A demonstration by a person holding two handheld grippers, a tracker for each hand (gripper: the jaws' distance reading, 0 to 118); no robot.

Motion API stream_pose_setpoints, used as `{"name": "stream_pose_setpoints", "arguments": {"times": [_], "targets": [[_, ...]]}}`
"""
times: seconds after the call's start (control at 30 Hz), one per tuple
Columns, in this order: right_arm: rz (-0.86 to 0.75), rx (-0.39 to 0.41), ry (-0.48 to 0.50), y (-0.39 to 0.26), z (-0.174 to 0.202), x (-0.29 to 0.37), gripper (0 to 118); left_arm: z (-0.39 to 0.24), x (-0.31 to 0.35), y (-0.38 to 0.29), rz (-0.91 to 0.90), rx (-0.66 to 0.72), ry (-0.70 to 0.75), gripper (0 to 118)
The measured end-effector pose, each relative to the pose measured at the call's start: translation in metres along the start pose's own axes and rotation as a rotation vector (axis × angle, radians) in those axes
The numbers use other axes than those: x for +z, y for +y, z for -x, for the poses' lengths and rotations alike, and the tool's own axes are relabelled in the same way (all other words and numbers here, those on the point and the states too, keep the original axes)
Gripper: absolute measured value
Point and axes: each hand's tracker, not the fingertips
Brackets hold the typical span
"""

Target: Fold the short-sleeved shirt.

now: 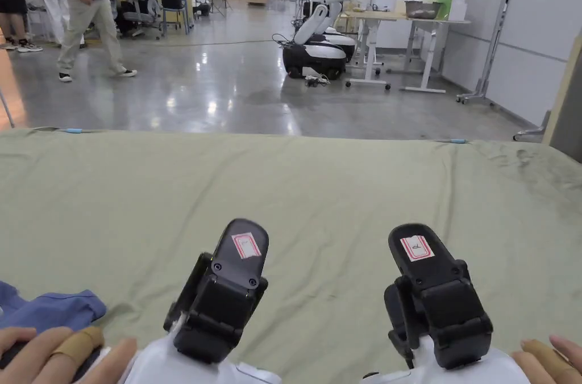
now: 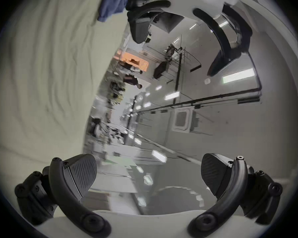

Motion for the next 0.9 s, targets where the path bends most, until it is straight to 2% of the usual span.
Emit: {"name": "stream_pose_setpoints", "arguments": {"times": [0.03,0.07,0.1,0.17,0.2,0.27,0.3,0.33,0.37,0.4,0.43,0.47,0.5,0.53,0.6,0.67,0.73,0.8,0.9], "targets": [[0.023,-0.136,0.036,-0.004,-0.004,0.0,118,0.007,0.002,0.004,0.035,0.183,-0.076,118],[0.054,-0.237,0.056,-0.004,-0.008,-0.001,118,0.013,0.002,0.005,0.071,0.328,-0.13,118],[0.111,-0.355,0.047,-0.006,-0.013,-0.003,118,0.02,0.0,0.001,0.133,0.49,-0.171,118],[0.192,-0.528,0.022,-0.014,-0.022,-0.007,118,0.026,-0.005,-0.005,0.208,0.626,-0.181,118],[0.242,-0.646,0.01,-0.02,-0.029,-0.01,118,0.028,-0.009,-0.01,0.253,0.685,-0.167,118],[0.334,-0.936,-0.032,-0.034,-0.043,-0.013,118,0.036,-0.018,-0.024,0.361,0.848,-0.159,118],[0.376,-1.112,-0.068,-0.044,-0.051,-0.012,118,0.042,-0.022,-0.033,0.418,0.995,-0.159,118],[0.404,-1.254,-0.089,-0.052,-0.055,-0.01,118,0.046,-0.023,-0.042,0.459,1.13,-0.163,118],[0.419,-1.472,-0.116,-0.066,-0.058,-0.007,118,0.052,-0.024,-0.054,0.505,1.338,-0.161,118],[0.417,-1.635,-0.139,-0.076,-0.058,-0.003,118,0.054,-0.024,-0.063,0.535,1.493,-0.144,118],[0.41,-1.793,-0.174,-0.085,-0.055,0.002,118,0.054,-0.021,-0.071,0.558,1.634,-0.121,118],[0.384,-1.901,-0.214,-0.091,-0.051,0.006,118,0.052,-0.016,-0.08,0.558,1.805,-0.091,118],[0.361,-1.947,-0.239,-0.093,-0.047,0.01,118,0.049,-0.012,-0.086,0.55,1.93,-0.056,118],[0.35,-1.957,-0.253,-0.094,-0.045,0.012,118,0.047,-0.009,-0.089,0.56,2.013,-0.01,118],[0.332,-1.871,-0.257,-0.092,-0.035,0.016,118,0.044,-0.006,-0.092,0.571,2.045,0.042,118],[0.358,-1.796,-0.18,-0.092,-0.035,0.015,118,0.047,-0.008,-0.087,0.565,1.953,0.03,118],[0.364,-1.761,-0.107,-0.076,-0.045,0.009,118,0.049,-0.01,-0.084,0.566,1.837,0.003,118],[0.357,-1.753,-0.112,-0.074,-0.044,0.009,118,0.054,-0.013,-0.077,0.564,1.779,-0.002,118],[0.352,-1.757,-0.133,-0.072,-0.044,0.01,118,0.053,-0.014,-0.073,0.559,1.788,-0.012,118]]}}
